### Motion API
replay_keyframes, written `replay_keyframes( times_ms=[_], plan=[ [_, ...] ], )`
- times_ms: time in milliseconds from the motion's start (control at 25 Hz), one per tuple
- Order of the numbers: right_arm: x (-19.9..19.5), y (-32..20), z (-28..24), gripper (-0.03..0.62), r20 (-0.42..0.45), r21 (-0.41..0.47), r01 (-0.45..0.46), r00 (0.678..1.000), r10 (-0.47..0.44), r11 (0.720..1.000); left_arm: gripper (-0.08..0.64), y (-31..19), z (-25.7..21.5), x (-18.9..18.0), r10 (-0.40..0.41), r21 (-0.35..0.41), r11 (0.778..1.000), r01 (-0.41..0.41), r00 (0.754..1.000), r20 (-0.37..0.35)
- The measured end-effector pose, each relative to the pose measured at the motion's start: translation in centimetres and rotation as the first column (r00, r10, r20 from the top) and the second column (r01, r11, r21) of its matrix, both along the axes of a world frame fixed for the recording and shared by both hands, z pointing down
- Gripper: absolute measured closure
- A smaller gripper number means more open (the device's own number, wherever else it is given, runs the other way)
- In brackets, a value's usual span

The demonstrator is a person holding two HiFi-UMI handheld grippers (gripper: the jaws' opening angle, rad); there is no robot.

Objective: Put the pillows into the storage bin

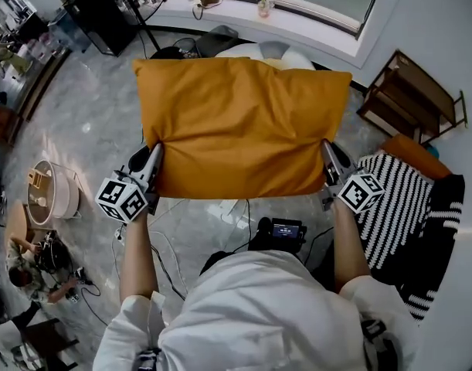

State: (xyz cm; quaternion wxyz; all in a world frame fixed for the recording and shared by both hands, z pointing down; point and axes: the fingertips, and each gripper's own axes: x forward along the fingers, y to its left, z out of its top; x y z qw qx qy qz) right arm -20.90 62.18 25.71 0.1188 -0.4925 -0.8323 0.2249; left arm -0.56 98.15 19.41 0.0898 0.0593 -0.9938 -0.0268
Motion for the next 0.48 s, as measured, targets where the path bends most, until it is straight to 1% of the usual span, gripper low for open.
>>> replay_keyframes(
  times_ms=[120,280,360,480],
  plan=[
    [-2.2,3.2,1.5,0.561,-0.037,0.019,0.025,0.999,-0.024,1.0,0.518,2.9,1.7,-1.7,-0.025,0.025,0.999,0.026,0.999,-0.037],
    [-3.7,6.0,3.9,0.561,-0.081,0.043,0.037,0.996,-0.033,0.998,0.518,5.8,4.4,-3.0,-0.035,0.049,0.998,0.039,0.996,-0.081],
    [-4.4,7.7,5.1,0.561,-0.102,0.062,0.032,0.994,-0.025,0.998,0.518,7.8,5.7,-4.3,-0.025,0.062,0.998,0.031,0.994,-0.102],
    [-5.3,10.6,7.0,0.561,-0.149,0.087,-0.009,0.989,0.022,0.996,0.518,11.8,8.3,-7.0,0.017,0.106,0.994,-0.002,0.99,-0.143]
  ],
)
